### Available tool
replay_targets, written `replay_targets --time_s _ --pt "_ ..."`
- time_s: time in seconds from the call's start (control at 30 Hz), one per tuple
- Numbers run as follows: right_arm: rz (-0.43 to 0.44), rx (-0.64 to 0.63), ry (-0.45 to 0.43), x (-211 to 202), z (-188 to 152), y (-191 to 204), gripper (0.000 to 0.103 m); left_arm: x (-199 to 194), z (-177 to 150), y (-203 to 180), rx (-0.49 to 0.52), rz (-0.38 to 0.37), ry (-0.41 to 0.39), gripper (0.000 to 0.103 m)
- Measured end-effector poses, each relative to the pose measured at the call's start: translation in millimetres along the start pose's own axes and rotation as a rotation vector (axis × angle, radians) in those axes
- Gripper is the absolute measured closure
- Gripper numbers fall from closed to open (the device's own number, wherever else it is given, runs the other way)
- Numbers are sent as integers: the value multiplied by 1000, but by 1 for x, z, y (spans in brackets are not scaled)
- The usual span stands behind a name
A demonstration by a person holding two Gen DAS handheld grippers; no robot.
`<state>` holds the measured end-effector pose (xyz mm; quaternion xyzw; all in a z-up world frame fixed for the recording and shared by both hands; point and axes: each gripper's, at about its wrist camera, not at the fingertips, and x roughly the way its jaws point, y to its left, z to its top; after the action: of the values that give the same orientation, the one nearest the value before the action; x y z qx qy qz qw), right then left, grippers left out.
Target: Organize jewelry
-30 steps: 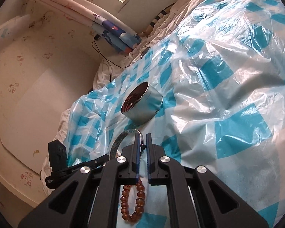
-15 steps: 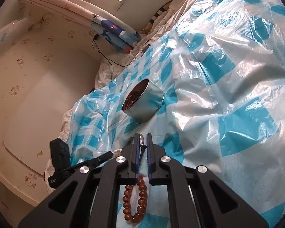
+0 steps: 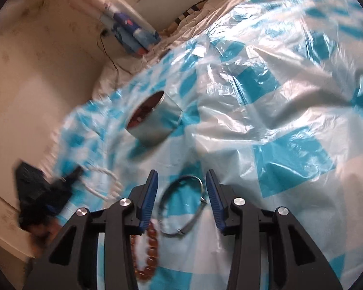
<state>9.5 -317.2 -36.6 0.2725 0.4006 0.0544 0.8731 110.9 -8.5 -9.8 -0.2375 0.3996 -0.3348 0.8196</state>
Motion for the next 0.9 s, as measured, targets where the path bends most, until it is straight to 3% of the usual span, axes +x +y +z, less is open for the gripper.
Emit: replay_targets --time_s 0.13,0.2,0.23,0.27,0.3,0.5,0.63,0.73,0.9 --pt "-255 -261 47 23 -16 35 62 -2 -1 -3 -4 -18 0 97" --pt "-305 -335 49 28 -22 45 72 -2 -1 -4 -7 -26 4 97" --pt "-298 -345 50 29 -23 47 87 -2 -1 -4 -6 -29 5 97" --pt "-284 -334 49 28 -23 45 92 -1 -1 -4 -5 -33 6 97" --pt "-257 -304 45 25 -22 40 94 -2 -1 -5 -3 -38 6 97" --pt "141 102 -13 4 -6 -16 97 0 -2 -11 16 -54 13 97" --pt "374 271 -76 -4 -2 -39 97 2 -4 -17 58 -17 11 97" --pt "472 304 -108 -9 1 -40 97 2 -6 -25 114 31 2 97" --pt "552 330 -120 -11 4 -39 96 3 -10 -42 227 113 -7 97"
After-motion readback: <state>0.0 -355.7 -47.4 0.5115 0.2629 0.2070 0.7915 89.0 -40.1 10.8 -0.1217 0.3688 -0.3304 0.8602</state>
